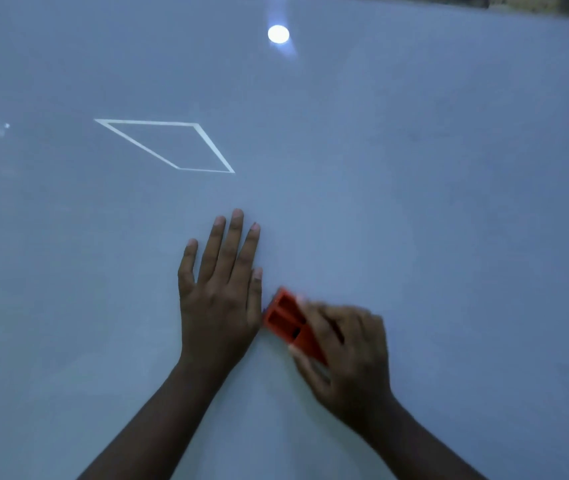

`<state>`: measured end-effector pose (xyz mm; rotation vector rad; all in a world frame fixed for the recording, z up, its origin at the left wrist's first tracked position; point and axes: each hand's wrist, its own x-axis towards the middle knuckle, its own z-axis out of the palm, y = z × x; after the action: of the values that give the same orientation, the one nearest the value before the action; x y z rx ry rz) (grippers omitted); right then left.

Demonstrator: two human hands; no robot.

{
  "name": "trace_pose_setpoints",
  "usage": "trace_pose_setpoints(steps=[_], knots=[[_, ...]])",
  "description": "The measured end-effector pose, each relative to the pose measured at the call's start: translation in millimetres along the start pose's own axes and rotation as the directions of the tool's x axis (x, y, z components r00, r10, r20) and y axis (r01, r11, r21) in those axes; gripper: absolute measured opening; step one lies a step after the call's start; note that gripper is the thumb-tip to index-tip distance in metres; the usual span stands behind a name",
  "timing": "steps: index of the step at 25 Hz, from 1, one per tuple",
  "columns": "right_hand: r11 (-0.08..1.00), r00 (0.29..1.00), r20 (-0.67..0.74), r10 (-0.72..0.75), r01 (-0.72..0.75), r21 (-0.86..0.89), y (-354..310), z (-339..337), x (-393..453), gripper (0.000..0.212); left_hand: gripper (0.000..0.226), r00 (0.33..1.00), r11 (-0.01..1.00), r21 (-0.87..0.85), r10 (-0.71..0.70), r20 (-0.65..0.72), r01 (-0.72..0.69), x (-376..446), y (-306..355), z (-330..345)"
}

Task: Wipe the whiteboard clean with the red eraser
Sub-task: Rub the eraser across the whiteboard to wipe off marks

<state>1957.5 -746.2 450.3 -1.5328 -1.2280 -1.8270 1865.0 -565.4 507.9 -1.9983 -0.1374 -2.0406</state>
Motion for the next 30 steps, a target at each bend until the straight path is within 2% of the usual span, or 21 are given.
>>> trace_pose_setpoints(steps=[4,8,10,14,18,20,23,25,26,28,30], knots=[[0.968,0.956,0.147,-0.252,0.248,0.047,-20.3,-7.3,-89.6,0.062,0.054,1.000,1.000,-0.019,0.016,0.020,-0.015,-10.0,-4.4,-1.5],[0.935,0.926,0.128,-0.355,0.352,0.049,-8.3,-10.5,-70.7,0.057,0.053,1.000,0.999,-0.048,0.004,0.004,-0.004,-11.5,-3.5,-2.1],[0.950,0.947,0.075,-0.312,0.311,0.025,10.9,-11.1,-36.2,0.056,0.053,1.000,0.999,-0.037,0.007,-0.023,-0.008,-11.8,-1.8,-2.3],[0.992,0.993,-0.061,-0.101,0.096,-0.081,60.2,-14.9,51.9,0.052,0.047,0.996,0.999,-0.043,0.004,-0.091,-0.008,13.0,-9.2,-8.7],[0.992,0.983,-0.155,0.097,-0.108,-0.063,64.0,-8.3,101.2,0.046,0.047,0.992,0.997,0.005,0.079,-0.097,-0.079,72.3,-30.2,-11.0],[0.996,0.989,-0.145,0.020,-0.031,-0.079,47.4,1.9,96.2,0.044,0.050,0.992,0.997,0.033,0.079,-0.102,-0.076,104.6,-37.9,-6.4],[0.964,0.968,-0.047,-0.247,0.241,-0.109,33.7,10.7,84.2,0.045,0.055,0.993,0.996,0.065,0.068,-0.096,-0.062,150.6,-42.4,2.0],[0.944,0.948,-0.026,-0.316,0.312,-0.108,47.6,8.3,98.8,0.045,0.057,0.992,0.994,0.086,0.075,-0.098,-0.067,163.0,-42.6,7.7],[0.956,0.957,-0.065,-0.282,0.275,-0.100,58.6,5.9,108.6,0.043,0.057,0.991,0.993,0.095,0.073,-0.108,-0.063,162.3,-42.6,10.5],[0.994,0.977,-0.190,-0.096,0.084,-0.072,94.0,-4.9,128.1,0.038,0.057,0.989,0.993,0.102,0.074,-0.126,-0.061,158.0,-43.7,13.8],[0.986,0.964,-0.266,0.018,-0.062,-0.155,141.7,-23.5,134.5,0.041,0.057,0.989,0.993,0.102,0.077,-0.123,-0.064,157.8,-45.3,14.3]])
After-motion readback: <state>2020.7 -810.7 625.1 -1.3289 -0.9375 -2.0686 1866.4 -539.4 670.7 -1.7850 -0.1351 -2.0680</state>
